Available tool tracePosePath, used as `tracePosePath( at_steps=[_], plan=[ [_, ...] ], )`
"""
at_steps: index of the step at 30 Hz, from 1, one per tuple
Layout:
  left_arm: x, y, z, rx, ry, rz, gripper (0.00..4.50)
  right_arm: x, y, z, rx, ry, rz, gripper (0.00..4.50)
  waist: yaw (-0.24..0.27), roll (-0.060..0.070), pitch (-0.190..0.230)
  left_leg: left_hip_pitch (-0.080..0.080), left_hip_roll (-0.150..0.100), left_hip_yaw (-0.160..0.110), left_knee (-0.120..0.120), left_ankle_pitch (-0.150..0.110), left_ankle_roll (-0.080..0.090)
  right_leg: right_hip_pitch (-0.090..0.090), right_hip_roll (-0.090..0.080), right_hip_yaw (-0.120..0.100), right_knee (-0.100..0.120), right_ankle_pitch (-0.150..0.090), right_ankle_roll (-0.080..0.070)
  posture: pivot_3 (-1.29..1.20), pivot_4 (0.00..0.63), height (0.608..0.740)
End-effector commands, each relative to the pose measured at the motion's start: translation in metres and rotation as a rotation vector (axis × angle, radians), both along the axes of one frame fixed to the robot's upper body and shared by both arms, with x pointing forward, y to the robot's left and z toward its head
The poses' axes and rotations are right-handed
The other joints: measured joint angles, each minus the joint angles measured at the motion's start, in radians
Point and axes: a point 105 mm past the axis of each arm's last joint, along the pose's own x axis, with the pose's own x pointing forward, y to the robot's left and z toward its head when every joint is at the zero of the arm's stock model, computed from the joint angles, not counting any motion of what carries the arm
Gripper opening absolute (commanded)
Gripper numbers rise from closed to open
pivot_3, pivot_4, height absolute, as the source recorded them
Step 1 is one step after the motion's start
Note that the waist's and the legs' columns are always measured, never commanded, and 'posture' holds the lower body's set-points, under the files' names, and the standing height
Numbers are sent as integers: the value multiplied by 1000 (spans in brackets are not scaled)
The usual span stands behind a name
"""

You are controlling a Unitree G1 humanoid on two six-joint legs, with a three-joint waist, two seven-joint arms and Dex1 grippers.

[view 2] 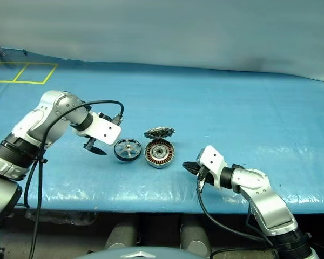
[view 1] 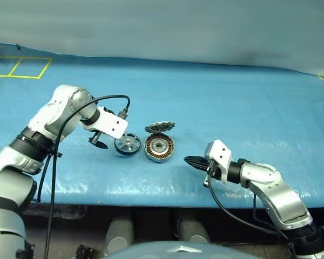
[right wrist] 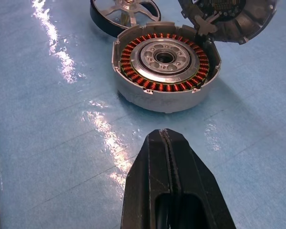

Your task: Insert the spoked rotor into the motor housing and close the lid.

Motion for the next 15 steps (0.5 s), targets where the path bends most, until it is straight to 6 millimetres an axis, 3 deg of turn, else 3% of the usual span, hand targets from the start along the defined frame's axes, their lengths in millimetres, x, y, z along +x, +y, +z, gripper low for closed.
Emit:
tracePosePath(
  at_steps=[1,7,10,13,15],
  plan=[
    [7,-6,11,-5,-43,-13,4500,0,-1,9,11,-38,6,28,0,0,0,0,0,0,0,0,0,0,0,0,0,0,0,0,150,740],
    [13,-8,22,14,-58,-24,4500,1,-5,5,-2,-18,-23,28,1,0,0,0,0,0,2,0,0,0,0,0,1,0,1,0,150,740],
    [18,-14,24,9,-69,-32,3936,2,-6,4,-6,-15,-30,0,1,0,0,0,0,0,2,0,0,1,0,0,1,1,1,0,150,740],
    [21,-22,24,2,-72,-41,2923,2,-6,4,-10,-15,-33,0,2,0,0,0,0,0,3,0,0,1,0,0,1,1,1,0,150,740],
    [20,-27,22,4,-64,-58,2923,3,-7,3,-21,-13,-41,0,2,0,0,0,0,0,3,0,0,1,0,0,1,1,2,0,150,740]
  ],
)
